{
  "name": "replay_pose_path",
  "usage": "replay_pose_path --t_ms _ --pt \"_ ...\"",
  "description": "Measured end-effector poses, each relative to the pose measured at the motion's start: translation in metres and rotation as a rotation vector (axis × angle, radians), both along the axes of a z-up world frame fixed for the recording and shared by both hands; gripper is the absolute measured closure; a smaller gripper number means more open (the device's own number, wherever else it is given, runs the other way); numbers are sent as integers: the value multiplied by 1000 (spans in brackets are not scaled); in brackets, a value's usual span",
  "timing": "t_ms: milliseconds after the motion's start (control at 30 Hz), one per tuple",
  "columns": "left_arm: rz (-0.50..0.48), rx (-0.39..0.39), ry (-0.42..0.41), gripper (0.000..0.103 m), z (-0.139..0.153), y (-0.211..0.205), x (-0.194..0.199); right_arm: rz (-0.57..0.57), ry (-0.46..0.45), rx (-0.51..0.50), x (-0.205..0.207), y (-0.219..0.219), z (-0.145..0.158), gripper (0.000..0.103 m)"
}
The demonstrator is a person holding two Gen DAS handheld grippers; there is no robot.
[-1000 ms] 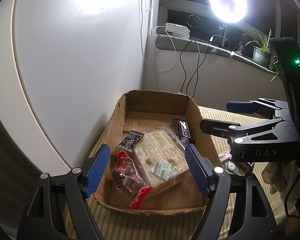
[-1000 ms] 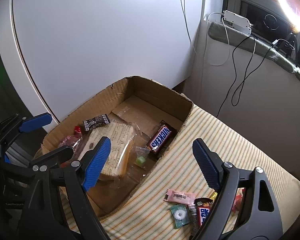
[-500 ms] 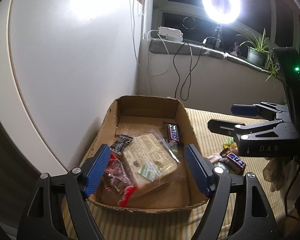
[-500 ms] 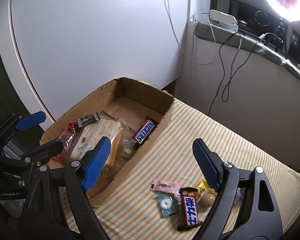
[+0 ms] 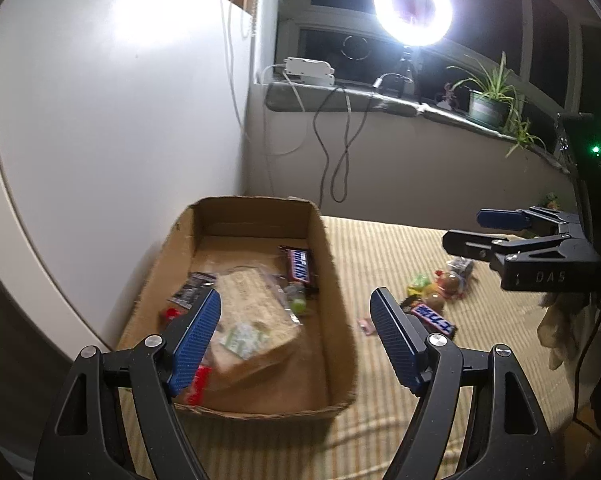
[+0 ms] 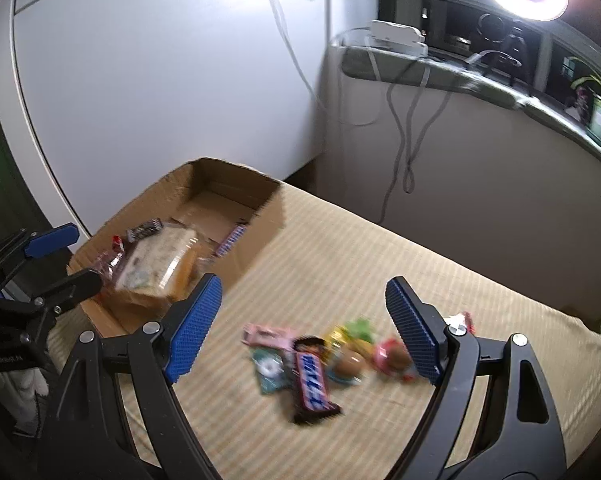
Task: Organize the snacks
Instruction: 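Withdraw both open tools from the box back toward the snack pile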
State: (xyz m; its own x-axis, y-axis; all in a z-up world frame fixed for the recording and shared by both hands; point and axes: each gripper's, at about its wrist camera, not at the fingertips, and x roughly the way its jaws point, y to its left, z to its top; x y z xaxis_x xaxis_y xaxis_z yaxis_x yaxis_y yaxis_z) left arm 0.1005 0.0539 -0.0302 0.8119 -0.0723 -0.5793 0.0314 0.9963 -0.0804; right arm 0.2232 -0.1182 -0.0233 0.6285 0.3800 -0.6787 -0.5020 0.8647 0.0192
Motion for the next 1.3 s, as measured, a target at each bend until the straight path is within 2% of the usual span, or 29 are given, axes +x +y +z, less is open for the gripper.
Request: replay_pose_path --t_ms 333,567,700,933,1033,1233,1300 --pt "-103 -20 30 26 -11 -49 2 -94 45 -16 1 -74 -16 17" --pt "-175 -35 69 33 -23 -83 2 -155 68 -8 7 -117 -29 17" --pt "-202 -38 104 45 -33 -95 9 -172 92 -9 11 -132 -38 27" --pt "-227 -38 133 52 -41 -109 24 -180 125 16 27 -145 -48 37" --pt "-247 -35 139 57 -42 -117 34 -167 166 52 39 -144 -54 41" --pt "-313 -35 162 61 -45 -140 63 -163 325 183 67 -144 -78 52" --pt "-335 -34 174 62 -47 -147 73 -172 361 215 74 -145 -84 52"
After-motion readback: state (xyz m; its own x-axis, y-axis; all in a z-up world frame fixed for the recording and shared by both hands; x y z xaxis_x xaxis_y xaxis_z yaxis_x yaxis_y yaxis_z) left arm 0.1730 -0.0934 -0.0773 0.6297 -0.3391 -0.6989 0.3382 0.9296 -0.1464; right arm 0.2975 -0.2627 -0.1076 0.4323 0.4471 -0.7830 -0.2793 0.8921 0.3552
